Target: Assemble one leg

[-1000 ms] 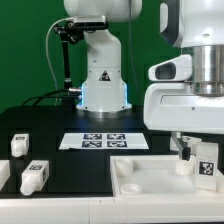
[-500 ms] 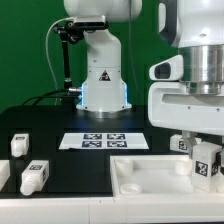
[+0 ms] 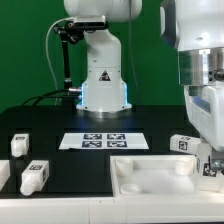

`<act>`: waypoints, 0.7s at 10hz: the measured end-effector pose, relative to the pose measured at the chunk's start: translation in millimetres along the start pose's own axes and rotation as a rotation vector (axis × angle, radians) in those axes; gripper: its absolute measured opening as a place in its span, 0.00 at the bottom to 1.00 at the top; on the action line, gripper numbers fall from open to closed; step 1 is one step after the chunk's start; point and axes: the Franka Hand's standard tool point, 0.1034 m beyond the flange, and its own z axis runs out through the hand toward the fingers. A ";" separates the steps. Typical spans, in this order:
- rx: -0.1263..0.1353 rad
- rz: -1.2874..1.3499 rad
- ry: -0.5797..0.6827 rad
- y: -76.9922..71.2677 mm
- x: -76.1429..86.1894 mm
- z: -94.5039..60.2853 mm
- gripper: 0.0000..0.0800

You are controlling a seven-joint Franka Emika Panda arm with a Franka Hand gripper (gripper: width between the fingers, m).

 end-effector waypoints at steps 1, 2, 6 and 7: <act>0.000 0.008 0.000 0.5 -1.2 0.0 0.36; 0.000 -0.002 0.000 0.3 -1.0 0.0 0.36; 0.013 -0.656 0.005 -3.4 1.5 -3.0 0.76; 0.012 -0.776 0.007 -3.1 4.5 -2.3 0.80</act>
Offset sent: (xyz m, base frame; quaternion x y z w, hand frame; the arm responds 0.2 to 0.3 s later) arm -0.0066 0.0043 0.0021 -0.0057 -0.0272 -0.3675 0.9296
